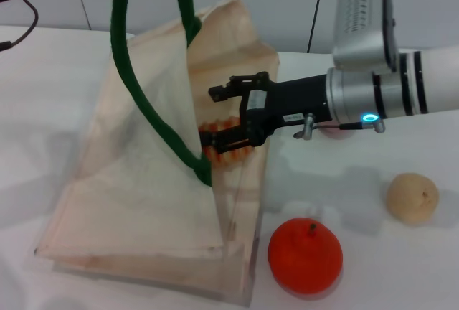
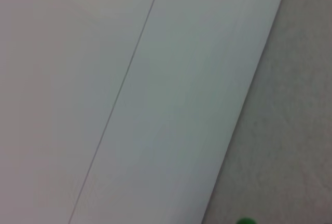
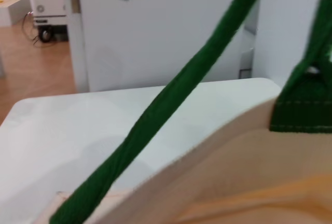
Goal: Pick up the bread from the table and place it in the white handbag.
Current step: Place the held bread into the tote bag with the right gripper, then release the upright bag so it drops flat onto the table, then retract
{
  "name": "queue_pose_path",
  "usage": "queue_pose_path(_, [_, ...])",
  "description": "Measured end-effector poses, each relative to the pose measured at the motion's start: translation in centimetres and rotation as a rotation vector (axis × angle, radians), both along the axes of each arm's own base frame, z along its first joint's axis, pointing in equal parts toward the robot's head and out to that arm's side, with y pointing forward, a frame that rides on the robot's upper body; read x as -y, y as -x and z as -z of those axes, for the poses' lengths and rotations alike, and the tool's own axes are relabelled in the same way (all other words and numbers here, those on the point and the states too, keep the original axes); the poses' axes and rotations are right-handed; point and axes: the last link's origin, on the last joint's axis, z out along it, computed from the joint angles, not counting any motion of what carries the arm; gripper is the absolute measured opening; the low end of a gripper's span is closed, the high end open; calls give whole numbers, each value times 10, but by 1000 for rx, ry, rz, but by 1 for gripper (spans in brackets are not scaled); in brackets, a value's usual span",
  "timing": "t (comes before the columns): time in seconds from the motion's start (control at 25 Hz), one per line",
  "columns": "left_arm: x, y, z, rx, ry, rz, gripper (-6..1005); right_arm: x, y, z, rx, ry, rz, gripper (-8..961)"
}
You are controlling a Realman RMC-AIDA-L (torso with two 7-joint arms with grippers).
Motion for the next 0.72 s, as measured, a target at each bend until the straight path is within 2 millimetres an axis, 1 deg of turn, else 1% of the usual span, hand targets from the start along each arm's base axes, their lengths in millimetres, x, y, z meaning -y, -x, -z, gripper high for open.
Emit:
queue_pose_path(0.04, [0, 0, 0, 0, 0, -1, 137, -1, -3, -2, -8, -7, 13, 888])
queue_pose_path(0.24, [2, 5, 0, 4, -1, -13, 137, -6, -20, -9, -7, -62, 72, 889])
queue_pose_path(0.36, [3, 6, -1, 3, -3, -19, 137, -13, -37, -17, -3, -147, 133, 890])
queue_pose_path(0.56, [2, 10, 0, -5, -8, -41, 138, -17, -71, -40, -71, -284, 267, 891])
queue_pose_path(0.72, [3, 14, 0, -6, -13, -56, 138, -20, -89, -63, -150, -381, 354, 891])
